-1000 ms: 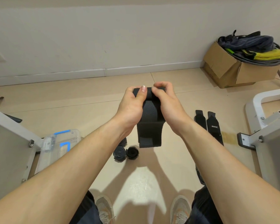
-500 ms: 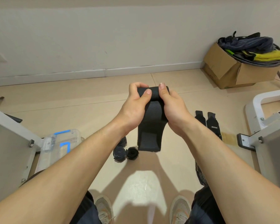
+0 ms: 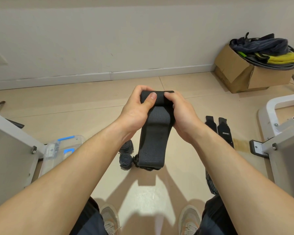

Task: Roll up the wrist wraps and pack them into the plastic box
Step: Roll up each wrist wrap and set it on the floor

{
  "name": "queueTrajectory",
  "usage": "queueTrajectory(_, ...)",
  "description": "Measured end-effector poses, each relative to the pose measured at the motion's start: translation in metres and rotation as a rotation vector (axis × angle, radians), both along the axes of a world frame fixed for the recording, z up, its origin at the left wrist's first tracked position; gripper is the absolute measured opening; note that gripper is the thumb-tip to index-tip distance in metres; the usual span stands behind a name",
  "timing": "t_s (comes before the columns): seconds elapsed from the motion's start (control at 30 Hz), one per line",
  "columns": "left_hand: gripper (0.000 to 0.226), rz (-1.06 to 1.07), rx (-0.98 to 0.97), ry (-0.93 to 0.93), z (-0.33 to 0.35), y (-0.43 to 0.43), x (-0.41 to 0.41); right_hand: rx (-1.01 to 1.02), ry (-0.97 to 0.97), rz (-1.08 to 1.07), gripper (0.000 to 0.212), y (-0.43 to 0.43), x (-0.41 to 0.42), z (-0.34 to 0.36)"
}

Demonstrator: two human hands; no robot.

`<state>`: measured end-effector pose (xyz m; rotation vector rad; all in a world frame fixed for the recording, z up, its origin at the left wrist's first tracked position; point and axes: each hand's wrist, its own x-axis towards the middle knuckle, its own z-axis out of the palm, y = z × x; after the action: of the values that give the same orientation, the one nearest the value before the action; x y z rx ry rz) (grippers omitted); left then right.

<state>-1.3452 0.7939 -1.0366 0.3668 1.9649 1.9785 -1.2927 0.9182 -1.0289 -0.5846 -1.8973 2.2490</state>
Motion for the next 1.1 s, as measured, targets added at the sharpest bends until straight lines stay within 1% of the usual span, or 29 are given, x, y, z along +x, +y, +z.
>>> queueTrajectory(0.03,0.011,-0.011,0.017,0.001,-0.001,-0.001,-0.001,0.006,-0.034,-0.002,0.036,0.0,-0.001,-0.001)
queueTrajectory(0.07,0.013,-0.019,0.026,0.006,-0.001,-0.002,-0.002,0.026,-0.066,0.005,0.041,-0.001,-0.002,-0.003)
queueTrajectory(0.17,0.018,-0.065,0.03,0.032,0.0,-0.002,0.0,0.114,-0.094,0.024,0.04,-0.001,-0.002,-0.005)
queueTrajectory(0.23,0.022,-0.076,0.03,0.04,0.001,-0.001,0.003,0.173,-0.068,0.016,0.044,-0.001,-0.002,-0.005)
queueTrajectory(0.3,0.024,-0.074,0.052,0.023,0.002,0.0,0.005,0.168,-0.029,0.004,0.044,-0.001,-0.002,-0.004)
queueTrajectory(0.37,0.026,-0.072,0.068,-0.006,0.004,0.001,0.006,0.112,-0.008,-0.009,0.042,0.001,-0.003,-0.004)
queueTrajectory(0.43,0.026,-0.086,0.101,-0.081,0.007,0.001,0.006,0.079,0.001,-0.003,0.037,0.002,-0.003,-0.006)
queueTrajectory(0.47,0.024,-0.075,0.117,-0.133,0.009,0.002,0.006,0.075,0.005,0.005,0.034,0.003,-0.003,-0.006)
queueTrajectory(0.53,0.013,-0.047,0.119,-0.233,0.01,0.002,0.003,0.097,0.019,0.035,0.024,0.003,-0.003,-0.007)
queueTrajectory(0.57,0.024,-0.046,0.104,-0.281,0.01,0.002,0.001,0.124,0.028,0.054,0.02,0.002,-0.002,-0.008)
queueTrajectory(0.6,0.043,-0.048,0.077,-0.331,0.009,0.003,0.0,0.152,0.032,0.07,0.019,0.002,-0.002,-0.008)
queueTrajectory(0.63,0.056,-0.041,0.03,-0.33,0.007,0.003,0.0,0.176,0.031,0.084,0.02,0.002,-0.001,-0.008)
queueTrajectory(0.67,0.058,-0.022,-0.024,-0.3,0.005,0.003,0.001,0.196,0.028,0.098,0.022,0.002,-0.001,-0.008)
queueTrajectory(0.73,0.055,0.038,-0.113,-0.188,0.0,0.004,0.003,0.212,0.015,0.119,0.021,0.001,0.0,-0.009)
queueTrajectory(0.77,0.054,0.064,-0.114,-0.155,-0.002,0.005,0.003,0.198,0.006,0.122,0.02,0.001,0.0,-0.009)
queueTrajectory(0.83,0.05,0.123,-0.054,-0.154,-0.004,0.007,0.005,0.115,0.001,0.101,0.02,0.0,-0.001,-0.01)
queueTrajectory(0.9,0.041,0.148,0.001,-0.164,-0.004,0.009,0.004,0.019,0.005,0.066,0.026,0.0,-0.002,-0.01)
queueTrajectory(0.93,0.036,0.15,0.026,-0.164,-0.004,0.009,0.003,0.004,0.0,0.06,0.029,-0.001,-0.002,-0.01)
queueTrajectory(1.0,0.026,0.159,0.054,-0.128,-0.004,0.01,0.004,0.071,-0.026,0.064,0.032,-0.005,-0.002,-0.012)
queueTrajectory(1.1,0.017,0.161,0.011,-0.039,-0.009,0.009,0.006,0.183,-0.068,0.048,0.038,-0.008,-0.004,-0.017)
